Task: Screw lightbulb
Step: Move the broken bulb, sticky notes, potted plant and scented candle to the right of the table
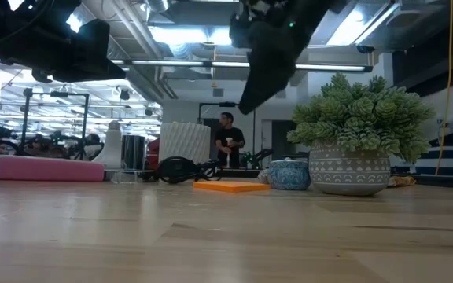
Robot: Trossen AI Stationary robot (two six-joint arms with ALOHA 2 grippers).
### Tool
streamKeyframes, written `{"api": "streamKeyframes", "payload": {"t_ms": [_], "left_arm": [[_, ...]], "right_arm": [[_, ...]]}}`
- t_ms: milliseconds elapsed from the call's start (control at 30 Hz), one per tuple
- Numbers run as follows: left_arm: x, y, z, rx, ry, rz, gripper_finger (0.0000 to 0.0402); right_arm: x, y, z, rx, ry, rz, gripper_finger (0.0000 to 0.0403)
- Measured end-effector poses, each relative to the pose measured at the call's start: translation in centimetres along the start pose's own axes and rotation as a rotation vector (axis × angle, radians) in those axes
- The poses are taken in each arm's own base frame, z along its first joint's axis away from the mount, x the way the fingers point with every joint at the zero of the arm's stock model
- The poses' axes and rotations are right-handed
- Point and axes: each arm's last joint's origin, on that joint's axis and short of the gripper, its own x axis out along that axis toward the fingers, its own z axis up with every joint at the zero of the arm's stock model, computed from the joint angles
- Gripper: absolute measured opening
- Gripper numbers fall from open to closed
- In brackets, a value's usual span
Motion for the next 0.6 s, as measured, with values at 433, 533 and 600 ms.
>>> {"api": "streamKeyframes", "payload": {"t_ms": [433,533,600], "left_arm": [[0.0,0.0,0.0,0.002,0.000,-0.001,0.0000],[0.0,0.0,0.0,0.000,0.000,-0.001,0.0000],[0.0,0.0,0.0,-0.001,0.000,-0.001,0.0000]], "right_arm": [[5.3,5.6,-4.7,-0.050,0.303,-0.079,0.0143],[5.7,4.9,-6.4,-0.055,0.455,-0.190,0.0143],[5.5,4.2,-7.2,-0.096,0.517,-0.326,0.0143]]}}
